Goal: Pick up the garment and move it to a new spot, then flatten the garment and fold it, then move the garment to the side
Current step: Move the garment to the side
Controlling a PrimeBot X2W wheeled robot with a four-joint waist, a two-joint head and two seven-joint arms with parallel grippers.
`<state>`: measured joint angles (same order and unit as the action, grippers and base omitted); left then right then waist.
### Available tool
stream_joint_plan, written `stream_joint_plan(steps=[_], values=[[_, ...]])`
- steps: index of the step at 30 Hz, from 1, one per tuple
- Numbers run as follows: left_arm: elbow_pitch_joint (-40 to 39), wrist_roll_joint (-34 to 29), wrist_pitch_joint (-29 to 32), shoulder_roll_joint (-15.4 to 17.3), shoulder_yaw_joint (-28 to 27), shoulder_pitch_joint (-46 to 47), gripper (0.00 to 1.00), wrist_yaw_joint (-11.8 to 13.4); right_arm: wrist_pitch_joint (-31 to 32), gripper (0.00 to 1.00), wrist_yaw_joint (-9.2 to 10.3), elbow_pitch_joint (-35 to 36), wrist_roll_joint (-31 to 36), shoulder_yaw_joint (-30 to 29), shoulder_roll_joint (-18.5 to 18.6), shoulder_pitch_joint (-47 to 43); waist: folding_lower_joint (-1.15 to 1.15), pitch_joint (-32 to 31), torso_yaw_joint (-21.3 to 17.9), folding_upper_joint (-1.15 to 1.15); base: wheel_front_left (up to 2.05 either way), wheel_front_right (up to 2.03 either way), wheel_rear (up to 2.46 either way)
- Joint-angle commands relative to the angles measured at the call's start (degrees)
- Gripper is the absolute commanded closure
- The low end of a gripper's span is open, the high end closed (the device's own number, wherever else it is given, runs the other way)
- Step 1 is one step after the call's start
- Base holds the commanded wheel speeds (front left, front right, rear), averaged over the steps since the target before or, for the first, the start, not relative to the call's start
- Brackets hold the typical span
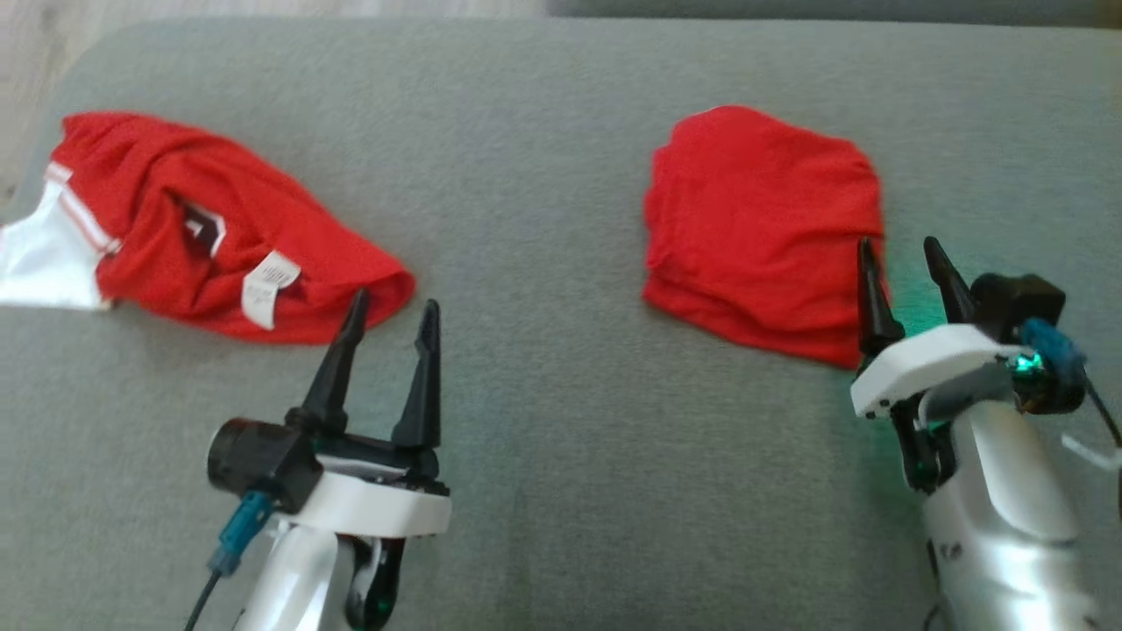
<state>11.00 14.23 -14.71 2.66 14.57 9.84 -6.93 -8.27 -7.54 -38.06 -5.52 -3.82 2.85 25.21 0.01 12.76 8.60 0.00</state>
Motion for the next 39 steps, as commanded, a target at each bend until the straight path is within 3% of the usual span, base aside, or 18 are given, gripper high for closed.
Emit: stream_joint_plan(steps=[1,9,10,11,17,22,26,32,39], values=[[-1.5,0.3,-0.3,0.2,-1.4,2.0,0.00,0.0,0.1,0.00,0.05,0.8,-0.4,1.1,0.0,1.9,-0.01,1.2,1.5,0.00,0.00,0.00,0.00],[-1.3,0.5,-0.3,0.2,-0.6,2.9,0.00,-0.2,1.4,0.00,0.05,-15.0,-2.9,1.2,0.0,9.4,-0.01,2.3,3.8,0.00,0.00,0.00,0.00],[-1.3,0.4,-0.3,0.2,-0.6,2.8,0.00,-0.3,0.8,0.27,0.05,-16.5,-2.9,1.4,0.0,9.9,-0.01,2.1,3.9,0.00,0.00,0.00,0.00],[-1.3,0.5,-0.3,0.2,-0.8,2.7,0.00,-0.3,0.1,1.00,0.05,-17.8,-2.9,2.0,0.0,10.4,-0.01,1.9,3.8,0.00,0.00,0.00,0.00],[-1.0,-0.7,-0.3,0.2,-0.6,1.9,0.00,-0.3,-4.5,1.00,0.05,-21.0,2.7,3.1,0.0,12.7,-0.01,0.3,1.5,0.00,0.00,0.00,0.00],[-2.2,-0.6,-0.3,0.2,-1.5,1.8,0.00,0.0,-5.9,1.00,0.05,-18.0,15.3,2.0,0.2,12.7,-0.01,-1.0,-1.4,0.00,0.00,0.00,0.00],[-2.7,-0.6,-0.3,0.2,-2.0,1.5,0.00,0.1,-5.2,1.00,0.05,-16.3,21.6,1.4,2.3,11.8,-0.01,-1.9,-3.7,0.00,0.00,0.00,0.00],[-3.4,-0.1,-0.3,0.2,-1.6,1.4,0.00,0.4,-4.4,1.00,0.05,-15.4,24.6,6.2,10.3,12.4,-0.01,-1.7,-6.2,0.00,0.00,0.00,0.00],[-4.2,1.0,-0.3,0.2,-1.6,2.4,0.00,0.9,-3.4,1.00,0.05,-15.0,23.4,13.4,23.2,13.8,-0.01,1.1,-6.5,0.00,0.00,0.00,0.00]])
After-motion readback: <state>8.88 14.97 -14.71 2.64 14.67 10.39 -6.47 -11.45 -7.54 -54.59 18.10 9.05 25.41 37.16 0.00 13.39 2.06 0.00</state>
